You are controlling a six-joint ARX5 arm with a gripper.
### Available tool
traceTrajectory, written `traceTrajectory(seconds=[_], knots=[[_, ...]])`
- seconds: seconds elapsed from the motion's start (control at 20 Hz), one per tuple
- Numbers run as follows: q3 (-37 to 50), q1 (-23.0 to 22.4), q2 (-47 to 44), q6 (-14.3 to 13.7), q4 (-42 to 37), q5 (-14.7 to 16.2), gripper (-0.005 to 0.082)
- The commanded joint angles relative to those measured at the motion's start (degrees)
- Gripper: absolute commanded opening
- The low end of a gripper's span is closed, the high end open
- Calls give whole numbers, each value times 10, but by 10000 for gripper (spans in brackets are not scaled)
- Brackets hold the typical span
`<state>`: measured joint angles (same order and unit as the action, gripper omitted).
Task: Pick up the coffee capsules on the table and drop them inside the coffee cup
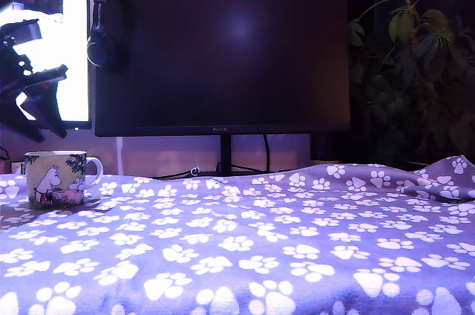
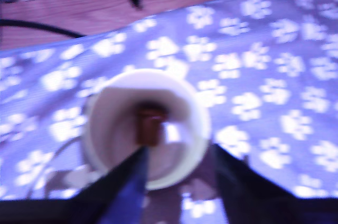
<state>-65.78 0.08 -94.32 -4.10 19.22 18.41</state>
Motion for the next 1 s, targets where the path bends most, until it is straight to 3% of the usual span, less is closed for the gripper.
traceTrajectory(seconds=[0.0,0.65,0.95], knots=[[-1,-2,0,-5,-7,11,-19],[6,-4,107,-15,-45,23,-19],[94,-6,163,-4,-111,21,-19]])
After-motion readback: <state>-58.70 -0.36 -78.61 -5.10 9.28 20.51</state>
